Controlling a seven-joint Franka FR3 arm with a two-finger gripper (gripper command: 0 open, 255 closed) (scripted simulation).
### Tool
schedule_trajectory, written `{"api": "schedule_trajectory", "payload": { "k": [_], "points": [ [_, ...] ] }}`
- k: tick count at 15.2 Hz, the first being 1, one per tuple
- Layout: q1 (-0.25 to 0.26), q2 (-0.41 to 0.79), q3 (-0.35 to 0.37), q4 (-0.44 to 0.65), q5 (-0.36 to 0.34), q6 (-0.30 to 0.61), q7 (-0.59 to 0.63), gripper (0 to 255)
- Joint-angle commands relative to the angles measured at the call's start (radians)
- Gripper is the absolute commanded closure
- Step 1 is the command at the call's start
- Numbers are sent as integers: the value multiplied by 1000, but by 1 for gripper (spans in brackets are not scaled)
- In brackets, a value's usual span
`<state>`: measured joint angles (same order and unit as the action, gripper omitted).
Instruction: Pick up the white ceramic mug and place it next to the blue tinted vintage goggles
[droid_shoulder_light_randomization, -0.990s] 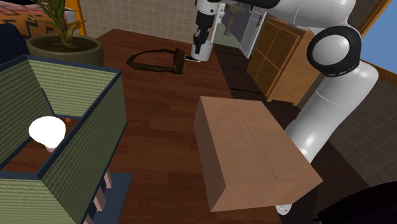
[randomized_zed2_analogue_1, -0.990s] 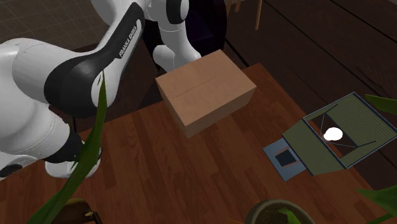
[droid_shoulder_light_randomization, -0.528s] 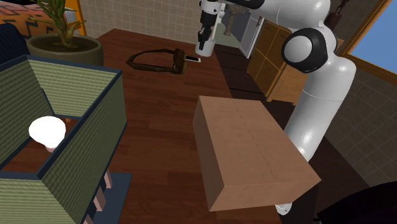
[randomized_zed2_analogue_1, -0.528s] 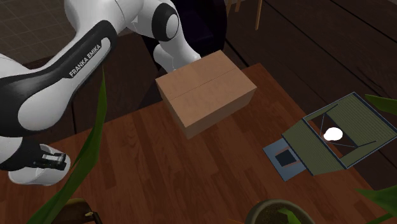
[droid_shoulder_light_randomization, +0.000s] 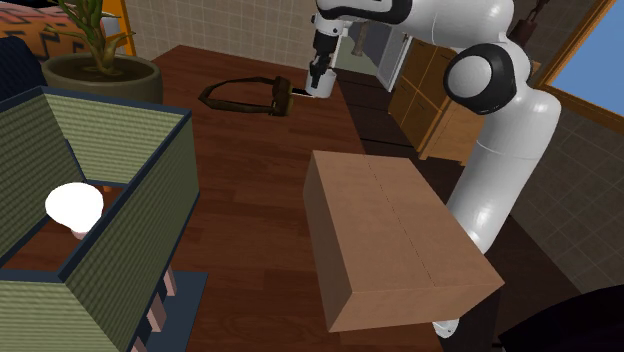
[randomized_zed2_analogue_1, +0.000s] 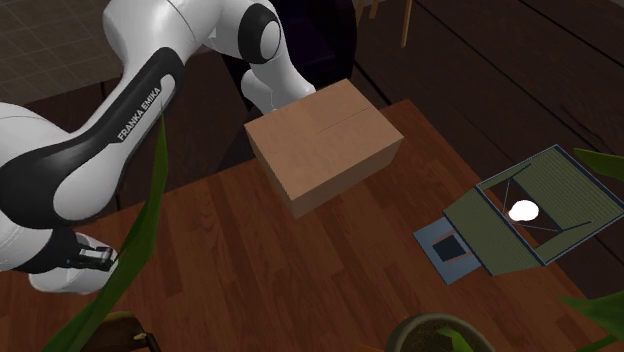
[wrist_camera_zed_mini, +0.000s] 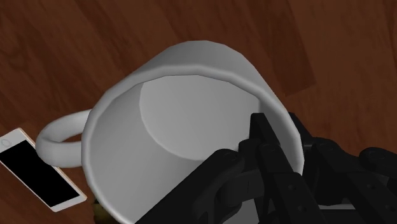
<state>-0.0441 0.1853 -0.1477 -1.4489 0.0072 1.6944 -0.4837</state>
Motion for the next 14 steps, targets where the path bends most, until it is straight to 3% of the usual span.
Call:
{"api": "schedule_trajectory", "payload": {
  "k": [1,14],
  "points": [
    [0,-5,0,-34,-1,30,0,255],
    [3,-12,1,-219,-2,208,3,255]
  ]
}}
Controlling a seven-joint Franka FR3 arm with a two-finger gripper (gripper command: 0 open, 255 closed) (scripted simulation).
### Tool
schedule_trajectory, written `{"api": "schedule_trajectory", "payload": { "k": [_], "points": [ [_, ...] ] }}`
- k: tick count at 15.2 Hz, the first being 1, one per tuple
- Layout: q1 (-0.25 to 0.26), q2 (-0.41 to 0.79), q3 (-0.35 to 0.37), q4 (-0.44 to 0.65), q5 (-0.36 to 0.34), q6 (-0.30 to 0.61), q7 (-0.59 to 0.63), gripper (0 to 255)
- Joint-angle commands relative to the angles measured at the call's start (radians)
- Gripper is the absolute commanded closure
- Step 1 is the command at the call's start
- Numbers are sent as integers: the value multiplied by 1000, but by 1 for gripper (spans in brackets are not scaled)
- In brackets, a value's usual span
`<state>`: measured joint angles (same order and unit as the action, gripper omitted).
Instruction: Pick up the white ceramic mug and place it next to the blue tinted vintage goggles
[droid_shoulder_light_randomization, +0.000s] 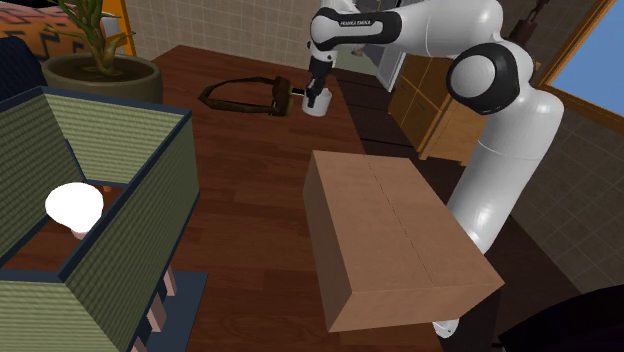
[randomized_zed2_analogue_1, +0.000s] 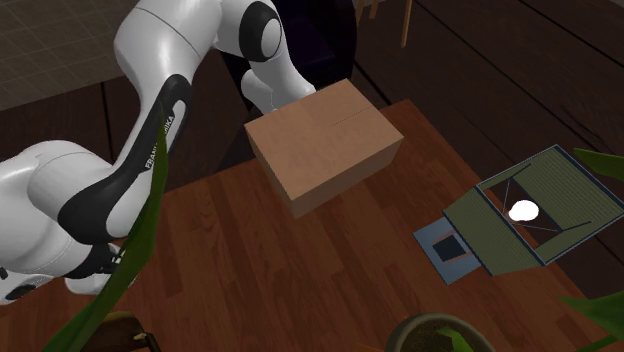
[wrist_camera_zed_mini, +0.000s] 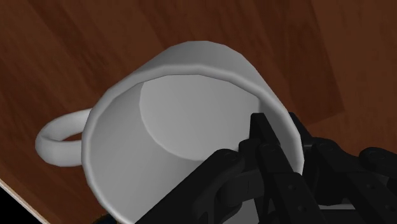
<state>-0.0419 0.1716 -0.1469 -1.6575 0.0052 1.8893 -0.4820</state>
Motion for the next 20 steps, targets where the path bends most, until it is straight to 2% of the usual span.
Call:
{"api": "schedule_trajectory", "payload": {
  "k": [1,7,15,16,20],
  "points": [
    [1,3,1,-23,0,26,1,255],
    [1,14,1,-87,2,101,1,255],
    [1,14,1,-87,2,101,1,255],
    [1,14,1,-87,2,101,1,0],
    [1,13,1,-87,2,101,1,0]
  ]
}}
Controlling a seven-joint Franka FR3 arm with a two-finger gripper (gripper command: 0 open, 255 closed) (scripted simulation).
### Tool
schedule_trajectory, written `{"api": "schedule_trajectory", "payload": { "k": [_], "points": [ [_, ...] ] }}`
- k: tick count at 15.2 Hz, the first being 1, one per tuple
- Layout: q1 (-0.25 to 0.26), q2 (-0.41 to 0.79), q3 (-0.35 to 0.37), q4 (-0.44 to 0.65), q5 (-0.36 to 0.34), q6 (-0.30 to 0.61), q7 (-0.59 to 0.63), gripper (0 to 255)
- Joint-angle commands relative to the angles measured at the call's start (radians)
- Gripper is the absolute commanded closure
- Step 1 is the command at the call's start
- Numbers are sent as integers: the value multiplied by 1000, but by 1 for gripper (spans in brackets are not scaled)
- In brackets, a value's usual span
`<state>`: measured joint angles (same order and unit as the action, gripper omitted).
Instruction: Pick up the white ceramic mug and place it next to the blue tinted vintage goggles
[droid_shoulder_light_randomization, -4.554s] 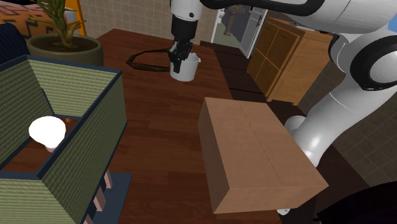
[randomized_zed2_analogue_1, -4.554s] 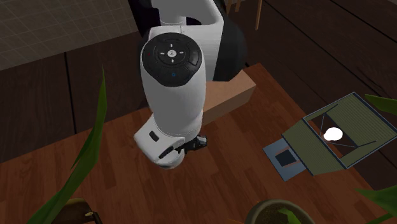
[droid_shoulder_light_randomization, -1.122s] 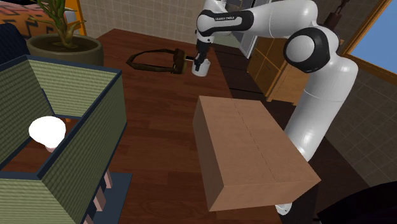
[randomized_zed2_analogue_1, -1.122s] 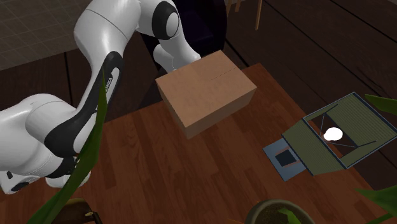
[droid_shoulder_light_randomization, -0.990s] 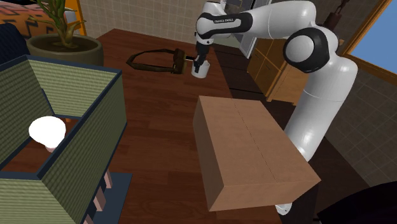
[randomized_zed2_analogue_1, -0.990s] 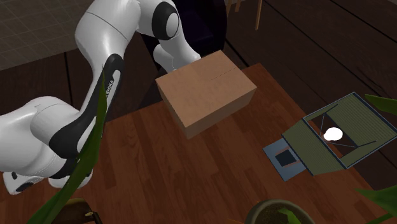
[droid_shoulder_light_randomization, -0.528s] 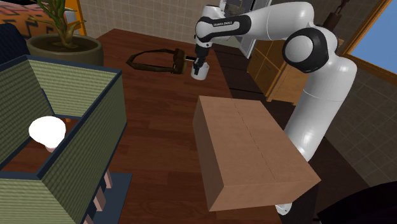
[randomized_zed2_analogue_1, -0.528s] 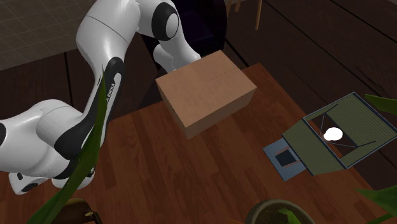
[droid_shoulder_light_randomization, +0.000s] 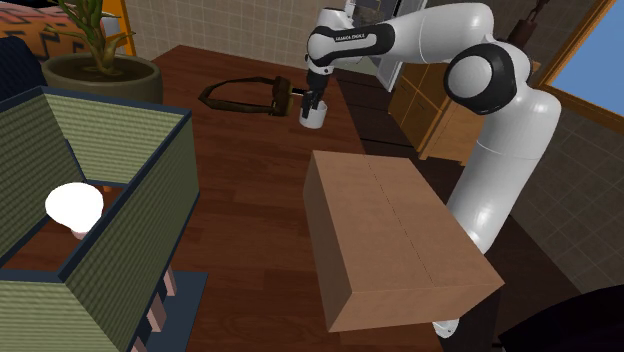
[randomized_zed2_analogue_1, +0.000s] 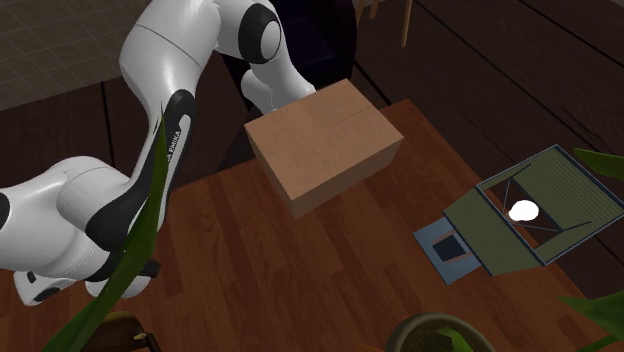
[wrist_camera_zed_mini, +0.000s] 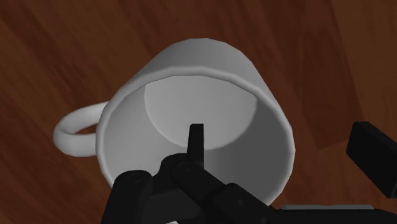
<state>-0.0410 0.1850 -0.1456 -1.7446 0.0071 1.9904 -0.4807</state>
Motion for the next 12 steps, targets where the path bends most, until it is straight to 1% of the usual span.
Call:
{"api": "schedule_trajectory", "payload": {
  "k": [1,5,12],
  "points": [
    [0,0,0,0,0,0,0,0],
    [2,-24,0,95,-4,-119,3,0],
    [2,-24,0,95,-4,-119,3,0]
  ]
}}
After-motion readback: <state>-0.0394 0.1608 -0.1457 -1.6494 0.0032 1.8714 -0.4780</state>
